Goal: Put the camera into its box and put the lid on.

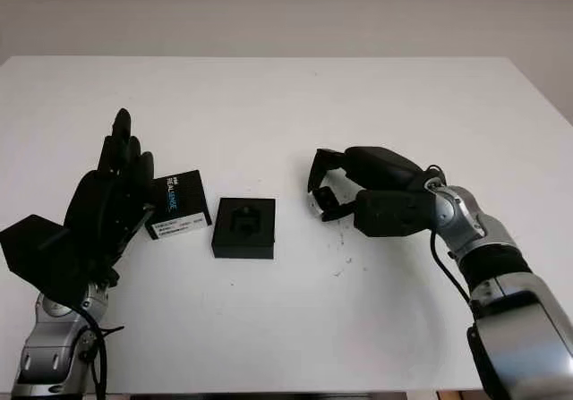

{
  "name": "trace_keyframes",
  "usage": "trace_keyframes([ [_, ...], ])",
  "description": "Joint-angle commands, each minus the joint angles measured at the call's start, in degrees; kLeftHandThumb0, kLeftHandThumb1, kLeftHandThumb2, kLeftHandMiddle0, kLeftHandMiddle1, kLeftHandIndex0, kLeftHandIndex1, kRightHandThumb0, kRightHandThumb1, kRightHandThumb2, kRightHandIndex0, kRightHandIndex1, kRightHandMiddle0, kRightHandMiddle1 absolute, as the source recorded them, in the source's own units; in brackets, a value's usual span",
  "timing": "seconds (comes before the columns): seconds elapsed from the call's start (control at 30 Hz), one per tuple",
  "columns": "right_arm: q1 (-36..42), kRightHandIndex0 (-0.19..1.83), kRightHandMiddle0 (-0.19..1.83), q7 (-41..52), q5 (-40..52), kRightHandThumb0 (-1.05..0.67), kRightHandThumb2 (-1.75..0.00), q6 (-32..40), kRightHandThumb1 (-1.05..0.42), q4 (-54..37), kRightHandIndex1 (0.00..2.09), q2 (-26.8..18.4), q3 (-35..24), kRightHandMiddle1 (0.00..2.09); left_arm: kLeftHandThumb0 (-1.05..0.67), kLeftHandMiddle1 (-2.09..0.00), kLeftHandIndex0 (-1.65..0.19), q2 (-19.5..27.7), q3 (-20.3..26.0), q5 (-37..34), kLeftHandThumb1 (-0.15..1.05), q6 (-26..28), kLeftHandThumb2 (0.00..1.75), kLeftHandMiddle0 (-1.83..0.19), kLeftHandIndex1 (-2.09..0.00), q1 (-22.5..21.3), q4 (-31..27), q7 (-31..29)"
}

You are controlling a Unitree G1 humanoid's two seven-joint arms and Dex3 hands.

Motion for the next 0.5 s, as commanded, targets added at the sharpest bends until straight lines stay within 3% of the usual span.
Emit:
trace_keyframes([
  [0.0,0.76,0.33,0.28,1.11,2.58,-0.37,-0.05,1.46,-0.99,-1.82,0.21,0.82,-2.21,1.65,-0.6,-0.05,0.17,-0.29,-0.47,0.34,1.05,-0.6,0.63,0.17,-0.05,0.26,-0.59,0.18],
  [0.33,4.73,0.31,0.22,4.22,9.74,-0.39,-0.06,8.57,-1.02,-11.43,0.17,2.86,-7.4,1.75,-0.61,-0.05,0.19,-1.66,-1.19,0.45,1.05,-1.38,0.63,0.18,-0.05,0.01,0.06,0.41],
  [0.47,8.11,0.3,0.2,5.56,12.83,-0.4,-0.06,16.22,-1.04,-21.81,0.16,3.83,-9.37,1.78,-0.64,-0.05,0.19,-1.92,-1.55,0.83,1.05,-1.29,0.62,0.18,-0.05,-0.03,-0.11,0.6],
])
